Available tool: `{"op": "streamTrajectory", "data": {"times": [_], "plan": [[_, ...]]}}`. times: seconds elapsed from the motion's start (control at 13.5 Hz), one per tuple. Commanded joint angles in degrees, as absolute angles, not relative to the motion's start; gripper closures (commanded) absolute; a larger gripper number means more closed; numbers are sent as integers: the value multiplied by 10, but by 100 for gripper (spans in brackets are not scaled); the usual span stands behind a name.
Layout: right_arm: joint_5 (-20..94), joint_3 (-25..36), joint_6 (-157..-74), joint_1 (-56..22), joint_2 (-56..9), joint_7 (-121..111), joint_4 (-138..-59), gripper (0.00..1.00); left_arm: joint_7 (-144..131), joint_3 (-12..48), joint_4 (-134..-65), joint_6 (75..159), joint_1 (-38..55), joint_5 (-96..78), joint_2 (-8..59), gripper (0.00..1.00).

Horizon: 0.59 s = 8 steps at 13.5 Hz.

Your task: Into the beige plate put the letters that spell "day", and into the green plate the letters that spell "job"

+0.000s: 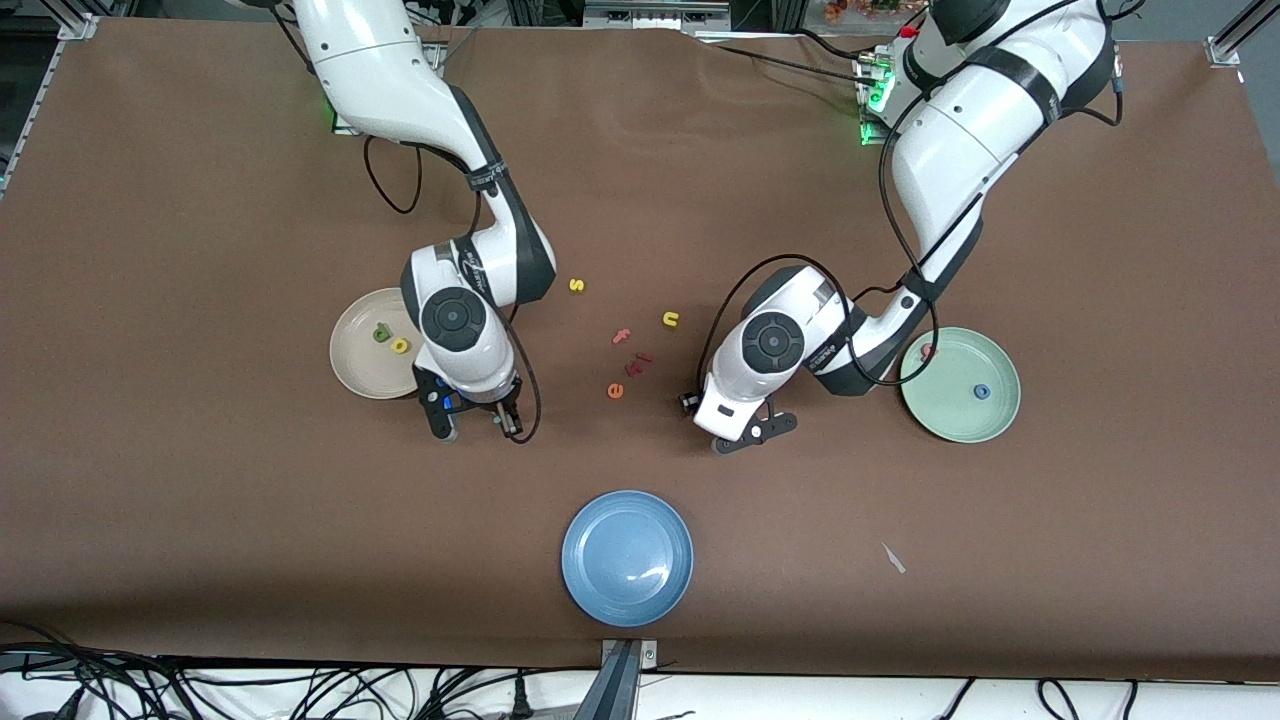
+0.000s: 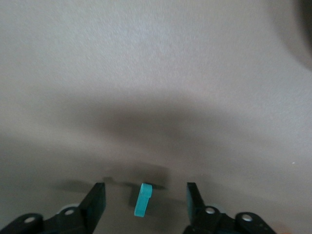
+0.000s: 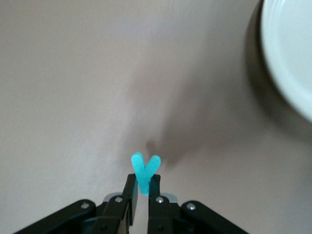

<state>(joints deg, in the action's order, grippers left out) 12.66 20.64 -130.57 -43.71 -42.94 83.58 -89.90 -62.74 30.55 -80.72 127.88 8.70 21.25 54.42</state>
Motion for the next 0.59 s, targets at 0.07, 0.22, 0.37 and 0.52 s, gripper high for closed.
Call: {"op": "streamTrajectory", "data": {"times": [0.07, 0.22, 0.37, 0.52], "plan": [[121, 257, -1175, -440, -379, 691, -915, 98, -615, 285, -786, 1269, 113, 208, 556, 53], [121, 280, -1144, -439, -345, 635, -945, 98, -616, 285, -786, 1267, 112, 207, 555, 74], [121, 291, -1151, -440, -294, 585, -1021, 98, -616, 285, -785, 1264, 105, 206, 551, 100], [121, 295, -1171, -439, -243, 555, -1110, 99, -613, 287, -786, 1246, 92, 205, 536, 100]]}}
